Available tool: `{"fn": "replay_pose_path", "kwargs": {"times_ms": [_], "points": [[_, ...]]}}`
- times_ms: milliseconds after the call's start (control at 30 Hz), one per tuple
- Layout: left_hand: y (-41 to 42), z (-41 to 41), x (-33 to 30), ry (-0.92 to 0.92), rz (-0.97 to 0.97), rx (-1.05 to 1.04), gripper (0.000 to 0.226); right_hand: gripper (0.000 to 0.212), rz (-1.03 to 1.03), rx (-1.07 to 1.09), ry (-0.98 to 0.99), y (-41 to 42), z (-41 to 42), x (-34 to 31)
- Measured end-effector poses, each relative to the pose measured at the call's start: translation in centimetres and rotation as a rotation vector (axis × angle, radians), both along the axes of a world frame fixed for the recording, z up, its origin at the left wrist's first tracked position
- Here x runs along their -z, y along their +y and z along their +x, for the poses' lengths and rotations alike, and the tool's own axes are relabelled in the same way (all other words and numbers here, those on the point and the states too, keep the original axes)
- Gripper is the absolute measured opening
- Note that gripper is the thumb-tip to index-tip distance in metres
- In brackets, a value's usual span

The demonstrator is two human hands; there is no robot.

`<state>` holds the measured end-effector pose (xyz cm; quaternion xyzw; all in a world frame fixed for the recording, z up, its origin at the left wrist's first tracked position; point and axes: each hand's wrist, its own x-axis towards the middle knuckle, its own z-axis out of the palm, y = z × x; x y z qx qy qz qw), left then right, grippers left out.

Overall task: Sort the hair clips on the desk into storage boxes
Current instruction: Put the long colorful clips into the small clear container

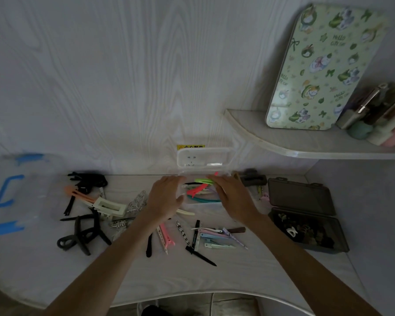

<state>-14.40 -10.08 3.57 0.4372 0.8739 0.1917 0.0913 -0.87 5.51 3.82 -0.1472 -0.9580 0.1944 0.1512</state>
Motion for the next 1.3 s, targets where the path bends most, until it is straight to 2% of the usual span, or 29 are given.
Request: {"fn": "replay_pose_path", "kwargs": {"times_ms": [67, 133, 233, 367, 433, 500, 600, 733, 800, 900, 967, 1100, 1200, 1300], "points": [[-1.2, 0.4, 0.2, 0.014, 0.091, -0.037, 0.036, 0.039, 0.04, -0.055, -0.071, 0.3, -1.5, 0.0], [-2.3, 1.0, 0.6, -0.01, 0.17, -0.046, 0.023, 0.039, -0.024, -0.049, -0.099, 0.4, -1.8, -0.4], [-3.0, 2.2, 1.0, -0.089, 0.175, 0.058, 0.015, 0.022, -0.084, 0.0, 0.037, -0.2, 0.5, -0.6], [-2.3, 4.2, 2.4, -0.186, 0.0, 0.238, 0.028, 0.02, -0.138, 0.05, -0.164, -1.4, 6.5, 2.6], [-1.5, 5.2, 3.6, -0.159, -0.133, 0.308, 0.04, 0.034, -0.148, 0.051, -0.325, -1.6, 9.1, 5.2], [-1.0, 6.2, 4.8, -0.079, -0.243, 0.361, 0.046, 0.05, 0.026, 0.039, -0.438, -2.0, 10.5, 7.2], [-0.8, 6.6, 5.7, 0.057, -0.263, 0.366, 0.041, 0.05, 0.171, 0.09, -0.339, -2.9, 10.7, 8.3], [-0.4, 6.1, 5.6, 0.148, -0.288, 0.322, 0.034, 0.026, 0.23, 0.13, -0.193, -2.1, 10.0, 8.2], [-0.3, 5.7, 5.3, 0.161, -0.328, 0.312, 0.03, 0.014, 0.193, 0.146, -0.17, -1.7, 9.9, 8.0], [-0.7, 5.0, 5.1, 0.176, -0.393, 0.309, 0.026, 0.024, 0.057, 0.155, -0.24, -1.7, 9.9, 7.7], [-1.1, 4.6, 5.0, 0.177, -0.408, 0.313, 0.026, 0.02, 0.02, 0.145, -0.295, -1.7, 9.8, 7.6], [-2.1, 4.1, 5.3, 0.109, -0.321, 0.255, 0.024, 0.023, -0.111, 0.149, -0.291, -1.2, 9.6, 7.6], [-2.9, 4.1, 5.4, 0.046, -0.15, 0.187, 0.023, 0.02, -0.148, 0.123, -0.306, -0.9, 9.8, 7.6], [-3.6, 4.1, 4.9, 0.049, 0.031, 0.12, 0.021, 0.014, -0.138, 0.134, -0.143, -1.1, 8.8, 6.5]]}}
